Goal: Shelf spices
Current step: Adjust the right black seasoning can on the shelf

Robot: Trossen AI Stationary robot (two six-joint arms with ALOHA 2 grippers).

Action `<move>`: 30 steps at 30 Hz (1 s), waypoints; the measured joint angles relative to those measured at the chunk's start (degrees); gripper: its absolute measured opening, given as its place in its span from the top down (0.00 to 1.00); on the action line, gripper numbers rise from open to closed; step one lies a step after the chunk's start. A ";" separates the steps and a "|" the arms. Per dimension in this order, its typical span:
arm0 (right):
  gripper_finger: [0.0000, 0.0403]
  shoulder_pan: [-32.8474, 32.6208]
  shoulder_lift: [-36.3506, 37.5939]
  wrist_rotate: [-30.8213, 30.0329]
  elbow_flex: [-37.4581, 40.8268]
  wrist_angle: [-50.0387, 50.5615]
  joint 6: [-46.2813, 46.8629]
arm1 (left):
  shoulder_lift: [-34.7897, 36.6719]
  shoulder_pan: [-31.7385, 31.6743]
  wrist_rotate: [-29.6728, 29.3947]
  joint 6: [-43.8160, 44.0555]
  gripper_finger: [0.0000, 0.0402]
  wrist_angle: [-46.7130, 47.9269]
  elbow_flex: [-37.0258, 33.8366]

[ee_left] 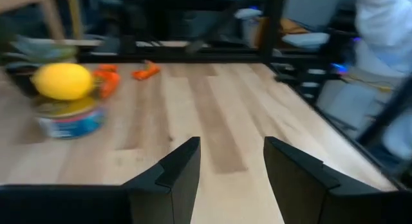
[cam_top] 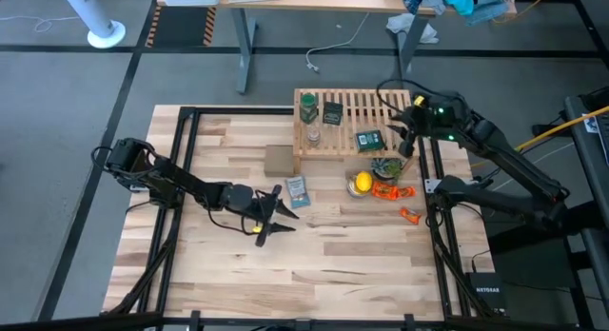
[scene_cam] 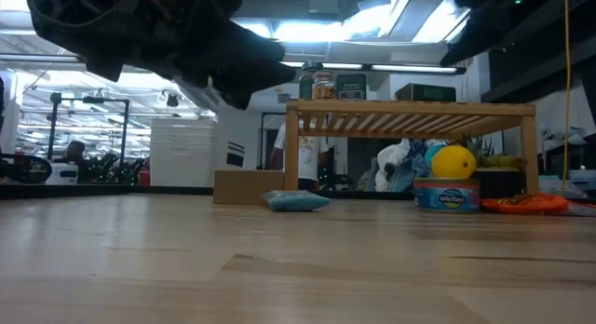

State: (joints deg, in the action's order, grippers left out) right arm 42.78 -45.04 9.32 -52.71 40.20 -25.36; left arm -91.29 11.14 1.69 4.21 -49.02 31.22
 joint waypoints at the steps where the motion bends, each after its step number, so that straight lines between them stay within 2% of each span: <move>1: 0.74 0.00 0.91 -0.54 0.00 1.21 0.00 | 0.00 0.00 -1.65 0.01 0.59 0.15 0.21; 5: 0.86 0.00 4.34 0.09 0.00 4.99 0.57 | 0.00 -0.05 -8.02 -0.30 0.64 2.33 2.13; 9: 0.98 0.00 6.73 1.41 0.00 6.99 2.14 | 0.00 -0.04 -9.09 -4.30 0.77 7.26 6.73; 14: 0.96 -0.02 8.35 2.28 0.00 8.63 3.08 | 0.00 -0.10 -9.06 -13.18 0.97 14.58 14.88; 19: 0.98 -0.02 8.51 2.28 0.00 12.24 3.10 | 0.00 -1.83 -10.13 -19.36 0.98 27.57 24.57; 23: 0.98 -0.02 8.46 2.28 0.00 13.24 3.11 | 0.00 -5.01 -12.39 -19.67 0.99 35.31 31.62; 30: 0.99 -0.04 8.44 3.36 0.00 13.15 3.23 | -1.96 -9.88 -12.54 -19.73 1.00 44.82 40.43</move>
State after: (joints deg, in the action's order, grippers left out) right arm 42.74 -36.60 12.68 -52.71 53.35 -22.13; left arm -93.25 1.25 -10.85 -15.52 -4.20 71.65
